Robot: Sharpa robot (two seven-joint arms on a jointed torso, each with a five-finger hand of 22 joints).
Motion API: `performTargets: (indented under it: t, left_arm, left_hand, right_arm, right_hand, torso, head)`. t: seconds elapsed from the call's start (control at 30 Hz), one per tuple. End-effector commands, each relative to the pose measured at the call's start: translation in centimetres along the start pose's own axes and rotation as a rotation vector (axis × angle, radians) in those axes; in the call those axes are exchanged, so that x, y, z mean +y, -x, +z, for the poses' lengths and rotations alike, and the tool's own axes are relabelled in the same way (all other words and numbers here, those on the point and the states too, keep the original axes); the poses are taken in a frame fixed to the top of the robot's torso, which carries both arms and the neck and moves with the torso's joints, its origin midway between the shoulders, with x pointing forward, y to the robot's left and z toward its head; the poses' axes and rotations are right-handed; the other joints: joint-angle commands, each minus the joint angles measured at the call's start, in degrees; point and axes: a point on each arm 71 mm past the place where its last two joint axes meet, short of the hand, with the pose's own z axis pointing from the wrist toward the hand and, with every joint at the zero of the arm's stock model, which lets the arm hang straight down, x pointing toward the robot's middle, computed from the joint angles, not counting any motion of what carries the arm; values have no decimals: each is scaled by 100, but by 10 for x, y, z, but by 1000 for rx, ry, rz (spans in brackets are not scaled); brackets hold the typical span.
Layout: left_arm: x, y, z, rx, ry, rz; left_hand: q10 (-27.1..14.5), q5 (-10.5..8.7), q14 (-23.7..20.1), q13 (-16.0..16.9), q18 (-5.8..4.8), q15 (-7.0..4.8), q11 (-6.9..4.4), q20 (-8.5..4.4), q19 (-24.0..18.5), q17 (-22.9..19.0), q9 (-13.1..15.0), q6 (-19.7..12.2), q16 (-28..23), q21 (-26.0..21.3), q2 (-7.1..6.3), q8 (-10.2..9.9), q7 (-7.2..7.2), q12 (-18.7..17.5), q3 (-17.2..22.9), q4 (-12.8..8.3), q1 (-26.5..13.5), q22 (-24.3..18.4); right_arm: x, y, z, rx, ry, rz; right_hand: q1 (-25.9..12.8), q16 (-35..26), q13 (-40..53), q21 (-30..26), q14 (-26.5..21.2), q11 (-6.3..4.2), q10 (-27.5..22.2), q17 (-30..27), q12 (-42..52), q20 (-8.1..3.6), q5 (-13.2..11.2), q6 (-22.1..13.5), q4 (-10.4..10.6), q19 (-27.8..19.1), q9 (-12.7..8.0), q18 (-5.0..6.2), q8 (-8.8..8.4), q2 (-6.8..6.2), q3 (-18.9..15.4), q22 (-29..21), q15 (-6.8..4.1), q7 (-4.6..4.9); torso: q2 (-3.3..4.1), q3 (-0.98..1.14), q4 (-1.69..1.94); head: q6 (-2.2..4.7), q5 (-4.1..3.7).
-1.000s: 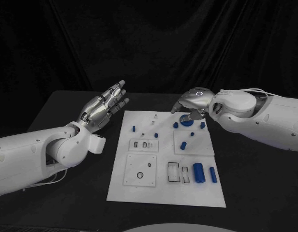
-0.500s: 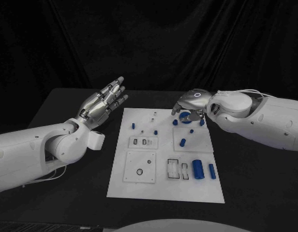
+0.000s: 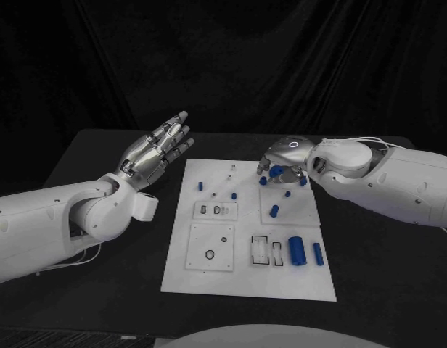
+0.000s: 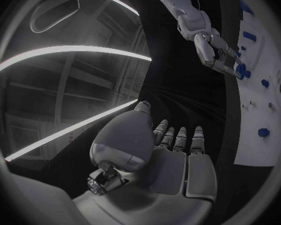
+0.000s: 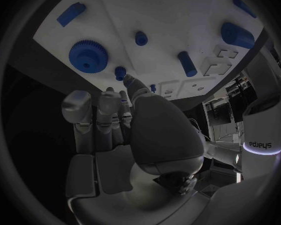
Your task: Assemble the parts on the task board
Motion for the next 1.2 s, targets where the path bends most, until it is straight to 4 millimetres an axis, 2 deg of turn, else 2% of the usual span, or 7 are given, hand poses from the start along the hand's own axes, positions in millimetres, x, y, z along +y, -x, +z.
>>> performTargets:
  t: [0.03, 0.1, 0.23, 0.63, 0.83, 1.2]
  left_arm:
    - [-10, -2, 1, 22, -129, -15]
    - [-10, -2, 1, 23, -127, -16]
    - [-10, -2, 1, 23, -125, -16]
    - [-9, -1, 1, 24, -114, -17]
    - [-9, 0, 1, 27, -110, -19]
    - [-8, 0, 2, 29, -105, -20]
  left_hand:
    - [-7, 33, -13, -5, 79, 47, 33, 27, 6, -8, 5, -7, -21, -20, -16, 10, 39, -20, 34, -4, 69, -9]
    - [-7, 52, -13, -5, 81, 57, 42, 42, 6, -8, 5, -7, -21, -20, -17, 10, 41, -20, 42, -7, 86, -9]
    - [-7, 93, -13, -5, 84, 65, 50, 60, 6, -8, 3, -17, -21, -20, -22, 8, 48, -20, 57, -15, 120, -9]
    - [-7, 193, -13, -5, 88, 84, 65, 84, 6, -8, 2, -32, -21, -20, -41, 7, 53, -20, 92, -38, 209, -9]
    - [-7, 236, -13, -5, 89, 101, 69, 96, 6, -8, 2, -35, -21, -20, -50, 7, 52, -20, 107, -49, 250, -9]
    - [-7, 271, -13, -5, 88, 114, 82, 112, 6, -8, 3, -30, -21, -20, -50, 8, 60, -20, 125, -56, 286, -9]
  right_arm:
    - [1, -1, 2, -18, 12, -10]
    - [2, -3, 3, -18, 13, -9]
    - [3, -6, 6, -18, 14, -8]
    - [2, -16, 13, -14, 6, -6]
    - [0, -21, 14, -6, -1, -6]
    - [-1, -23, 16, -34, 8, -11]
  right_hand:
    - [-1, 33, 5, 33, -16, 9, 48, 14, 38, 0, 36, 36, -2, -46, 8, -50, 32, -69, 48, 10, 26, -11]
    - [-5, 43, 5, 36, -14, 11, 48, 31, 38, 0, 59, 33, 3, -47, 12, -51, 28, -65, 71, 19, 27, -15]
    - [-21, 62, 1, 50, -14, 20, 58, 66, 35, 3, 351, 10, 10, -54, 30, -52, -9, -110, 225, 63, 31, -33]
    - [-59, 69, -1, 100, -18, 31, 106, 83, 42, 8, 388, 160, 34, -35, 91, -66, 43, -151, 410, 166, 36, 22]
    - [-86, 84, -6, 118, -15, 26, 151, 117, 42, 10, 491, 249, 36, -35, 140, -70, 69, -222, 558, 217, 36, 35]
    - [-107, 226, 43, 308, 55, -60, 653, 359, 180, -32, 511, 709, -20, 72, 461, -121, 329, -281, 926, 551, -19, 97]
  torso:
    - [-7, 0, -4]
    - [-11, -2, -6]
    - [-13, 0, -7]
    - [-22, -4, -10]
    - [-15, -1, -9]
    - [-21, -5, -15]
  head:
    - [-15, 10]
    - [-22, 19]
    - [-38, 18]
    - [-96, 35]
    - [-104, 30]
    - [-131, 35]
